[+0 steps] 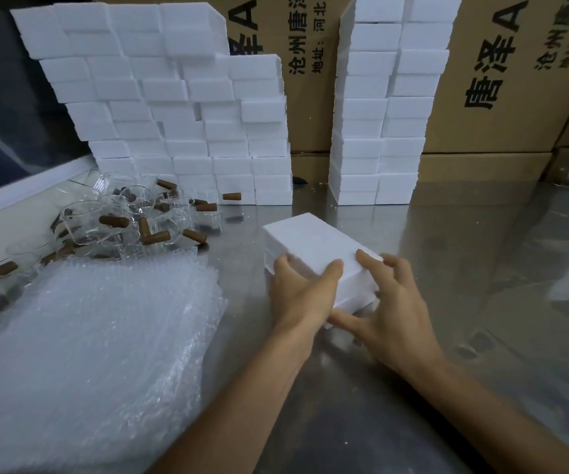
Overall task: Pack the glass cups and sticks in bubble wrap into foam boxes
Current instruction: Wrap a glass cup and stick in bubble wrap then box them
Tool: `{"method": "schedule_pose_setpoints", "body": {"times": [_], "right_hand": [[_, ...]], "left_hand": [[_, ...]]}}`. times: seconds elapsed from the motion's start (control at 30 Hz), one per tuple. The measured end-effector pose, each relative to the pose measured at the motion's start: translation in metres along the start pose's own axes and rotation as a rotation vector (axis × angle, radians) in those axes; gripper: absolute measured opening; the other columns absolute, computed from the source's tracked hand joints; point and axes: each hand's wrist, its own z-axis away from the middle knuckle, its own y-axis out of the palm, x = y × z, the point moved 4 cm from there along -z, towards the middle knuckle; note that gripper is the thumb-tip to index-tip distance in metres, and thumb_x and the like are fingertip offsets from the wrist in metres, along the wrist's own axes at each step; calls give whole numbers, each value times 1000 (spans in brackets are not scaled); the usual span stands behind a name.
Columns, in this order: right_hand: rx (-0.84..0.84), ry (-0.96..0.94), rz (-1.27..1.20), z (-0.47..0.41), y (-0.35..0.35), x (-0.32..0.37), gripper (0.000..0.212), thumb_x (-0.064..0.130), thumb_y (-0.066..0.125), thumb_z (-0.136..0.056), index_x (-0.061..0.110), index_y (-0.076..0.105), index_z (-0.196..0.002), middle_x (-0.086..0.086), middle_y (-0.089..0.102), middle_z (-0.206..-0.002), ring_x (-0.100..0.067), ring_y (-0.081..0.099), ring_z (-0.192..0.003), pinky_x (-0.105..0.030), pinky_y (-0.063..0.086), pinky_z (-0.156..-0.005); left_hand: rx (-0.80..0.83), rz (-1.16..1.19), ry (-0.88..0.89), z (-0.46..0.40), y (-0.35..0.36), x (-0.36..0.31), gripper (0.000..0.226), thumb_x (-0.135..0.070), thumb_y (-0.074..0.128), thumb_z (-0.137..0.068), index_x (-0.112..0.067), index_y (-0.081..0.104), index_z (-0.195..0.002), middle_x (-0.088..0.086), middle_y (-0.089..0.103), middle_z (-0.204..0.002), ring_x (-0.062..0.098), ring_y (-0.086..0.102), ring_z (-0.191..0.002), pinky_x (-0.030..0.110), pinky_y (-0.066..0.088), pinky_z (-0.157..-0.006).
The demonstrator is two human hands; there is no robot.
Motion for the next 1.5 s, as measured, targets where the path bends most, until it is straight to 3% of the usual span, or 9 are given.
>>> {"method": "schedule_pose_setpoints", "body": {"times": [0.13,0.23,0.33,0.43,0.53,0.63,1.03,1.27,1.5], "right_hand": [[-29,-339,477,-12,-10,6,79,45,86,-71,11,57,-136,-15,45,-148,-36,49,-130,-49,44,-102],[-55,-410,579,-17,-3,6,72,27,89,-71,11,60,-134,-21,62,-129,-40,63,-112,-48,50,-94],[-44,-392,634,-30,7,6,71,24,92,-67,11,63,-131,-22,65,-122,-41,66,-104,-45,55,-82],[37,-355,683,-54,21,2,69,33,82,-81,14,53,-140,-19,58,-134,-38,60,-116,-46,52,-92],[85,-298,661,-83,38,-7,67,38,69,-92,19,38,-149,-15,45,-147,-34,49,-130,-43,45,-104],[86,-236,643,-109,50,-16,66,37,67,-92,20,36,-148,-12,42,-147,-32,45,-131,-42,48,-99],[120,-170,690,-190,86,-51,63,32,67,-93,17,35,-145,-13,43,-142,-32,45,-129,-39,56,-83],[146,-183,766,-230,107,-66,64,34,67,-93,15,35,-145,-13,47,-140,-32,48,-126,-39,56,-84],[156,-169,833,-267,124,-70,61,36,64,-95,14,34,-143,-12,47,-137,-31,50,-122,-37,55,-79]], "left_hand": [[134,67,-29,-18,0,-8,46,-36,80,-77,-25,64,-119,-3,72,-112,19,68,-97,39,58,-88],[202,102,-23,-28,1,-10,39,-33,81,-75,-23,70,-111,-3,76,-100,20,72,-91,42,59,-87],[137,117,57,-34,9,-10,27,-38,73,-84,-23,72,-107,-7,75,-100,15,70,-92,33,59,-82],[15,-4,153,-34,3,3,28,-45,56,-94,-21,69,-104,-7,70,-98,12,64,-90,17,44,-67],[20,-8,242,-36,-8,21,16,-29,61,-93,-20,68,-82,-5,70,-76,14,65,-74,25,48,-65],[66,130,184,-43,-14,28,21,-13,61,-93,-16,66,-72,-1,66,-59,18,64,-60,34,54,-65],[129,183,236,-41,-8,27,28,-2,59,-92,-8,60,-65,3,56,-49,13,50,-43,21,43,-44],[123,88,293,-46,0,31,14,-28,64,-81,-20,63,-69,14,58,-54,19,52,-50,46,49,-54],[107,45,305,-48,4,34,14,-37,58,-71,-26,62,-64,16,55,-50,13,49,-46,38,47,-50]]}}
